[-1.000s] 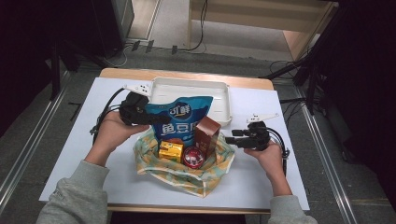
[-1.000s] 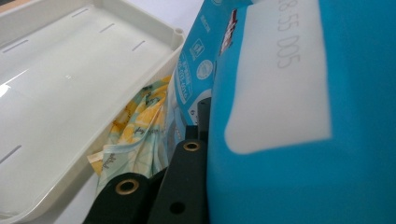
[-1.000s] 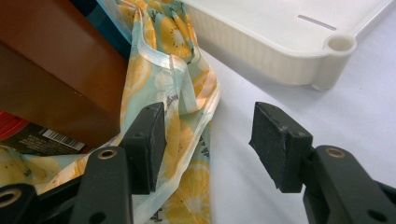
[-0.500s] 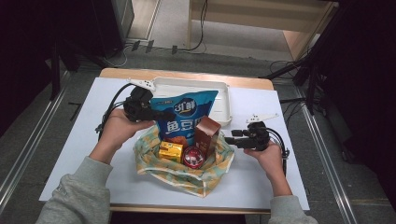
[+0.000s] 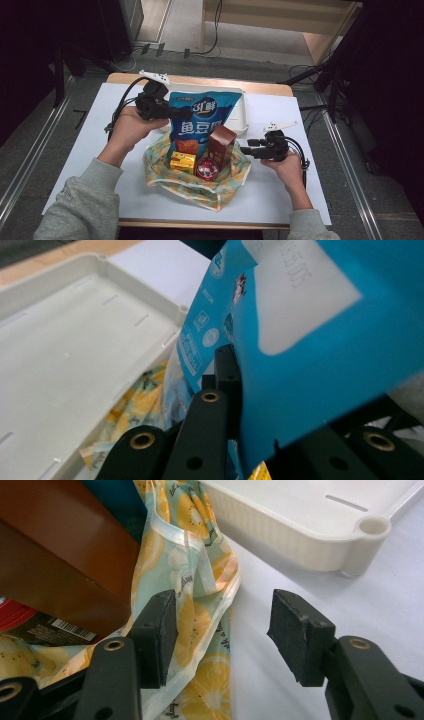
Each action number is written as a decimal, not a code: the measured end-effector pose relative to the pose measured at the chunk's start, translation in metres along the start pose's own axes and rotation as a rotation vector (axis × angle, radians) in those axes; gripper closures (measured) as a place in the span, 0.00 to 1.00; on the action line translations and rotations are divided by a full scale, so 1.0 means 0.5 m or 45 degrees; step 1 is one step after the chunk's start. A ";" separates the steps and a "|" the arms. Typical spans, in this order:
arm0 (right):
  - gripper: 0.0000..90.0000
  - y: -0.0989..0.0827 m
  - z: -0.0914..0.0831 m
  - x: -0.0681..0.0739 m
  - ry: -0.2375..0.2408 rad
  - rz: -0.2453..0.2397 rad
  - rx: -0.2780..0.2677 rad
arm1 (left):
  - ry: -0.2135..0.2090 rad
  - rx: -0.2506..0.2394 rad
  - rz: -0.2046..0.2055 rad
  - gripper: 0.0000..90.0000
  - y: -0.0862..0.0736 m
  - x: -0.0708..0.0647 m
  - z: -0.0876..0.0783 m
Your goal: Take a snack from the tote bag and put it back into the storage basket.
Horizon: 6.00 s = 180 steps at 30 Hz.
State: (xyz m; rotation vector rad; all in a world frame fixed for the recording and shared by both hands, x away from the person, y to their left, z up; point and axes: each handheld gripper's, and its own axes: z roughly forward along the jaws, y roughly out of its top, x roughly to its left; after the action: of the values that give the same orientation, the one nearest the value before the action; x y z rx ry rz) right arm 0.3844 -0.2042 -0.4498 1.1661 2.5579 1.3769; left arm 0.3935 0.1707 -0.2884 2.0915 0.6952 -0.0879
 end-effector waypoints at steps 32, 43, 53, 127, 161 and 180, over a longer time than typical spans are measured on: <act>0.51 0.001 0.005 0.006 0.007 -0.016 0.015 | 0.049 -0.068 0.006 1.00 0.078 -0.016 -0.088; 0.51 0.001 0.007 0.009 0.007 -0.020 0.019 | 0.098 -0.088 -0.008 1.00 0.081 -0.004 -0.130; 0.51 0.003 0.010 0.013 0.010 -0.034 0.020 | 0.144 -0.105 -0.048 1.00 0.083 0.023 -0.152; 0.54 0.005 0.014 0.022 0.012 -0.070 0.024 | 0.359 -0.092 -0.188 1.00 0.072 0.254 -0.004; 0.54 0.005 0.013 0.021 0.010 -0.068 0.023 | 0.336 -0.026 -0.206 0.62 0.009 0.238 0.018; 0.54 0.006 0.016 0.020 0.010 -0.073 0.025 | 0.344 -0.005 -0.225 0.60 -0.084 0.237 0.027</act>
State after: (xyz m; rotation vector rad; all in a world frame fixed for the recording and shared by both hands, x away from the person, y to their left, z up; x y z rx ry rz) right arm 0.3816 -0.1914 -0.4491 1.0831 2.5943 1.3506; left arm 0.4745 0.2309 -0.3650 2.0549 1.0416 0.0999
